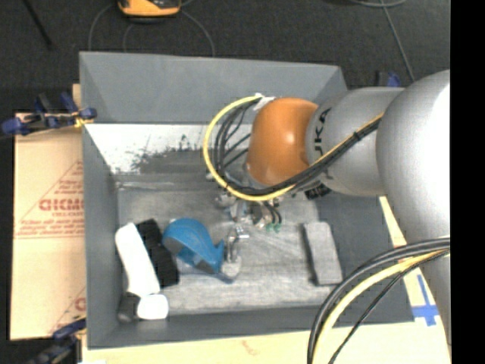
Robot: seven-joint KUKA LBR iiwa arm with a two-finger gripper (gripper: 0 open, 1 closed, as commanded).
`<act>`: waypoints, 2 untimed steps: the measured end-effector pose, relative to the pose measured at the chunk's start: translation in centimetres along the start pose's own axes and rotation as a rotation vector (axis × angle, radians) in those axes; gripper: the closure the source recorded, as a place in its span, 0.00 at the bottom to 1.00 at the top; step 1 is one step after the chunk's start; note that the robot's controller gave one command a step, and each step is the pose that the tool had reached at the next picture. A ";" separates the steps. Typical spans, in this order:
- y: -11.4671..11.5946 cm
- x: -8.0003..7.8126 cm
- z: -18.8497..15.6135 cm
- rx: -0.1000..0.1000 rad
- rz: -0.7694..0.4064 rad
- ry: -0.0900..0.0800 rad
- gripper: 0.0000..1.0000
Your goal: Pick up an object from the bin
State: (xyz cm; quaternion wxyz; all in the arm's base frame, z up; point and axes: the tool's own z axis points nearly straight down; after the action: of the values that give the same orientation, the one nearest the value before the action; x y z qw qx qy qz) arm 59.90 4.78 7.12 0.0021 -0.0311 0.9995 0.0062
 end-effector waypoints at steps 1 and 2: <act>-0.1 3.1 -0.5 0.008 -0.140 -0.028 0.00; 1.0 4.1 -0.5 0.015 -0.362 -0.015 0.00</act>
Offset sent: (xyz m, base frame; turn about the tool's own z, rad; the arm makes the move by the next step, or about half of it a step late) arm -0.0058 0.0482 -0.0012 -0.9750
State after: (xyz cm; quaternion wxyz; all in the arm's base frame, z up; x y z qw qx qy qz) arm 55.73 5.56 7.63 0.0109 -0.2102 0.9776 -0.0016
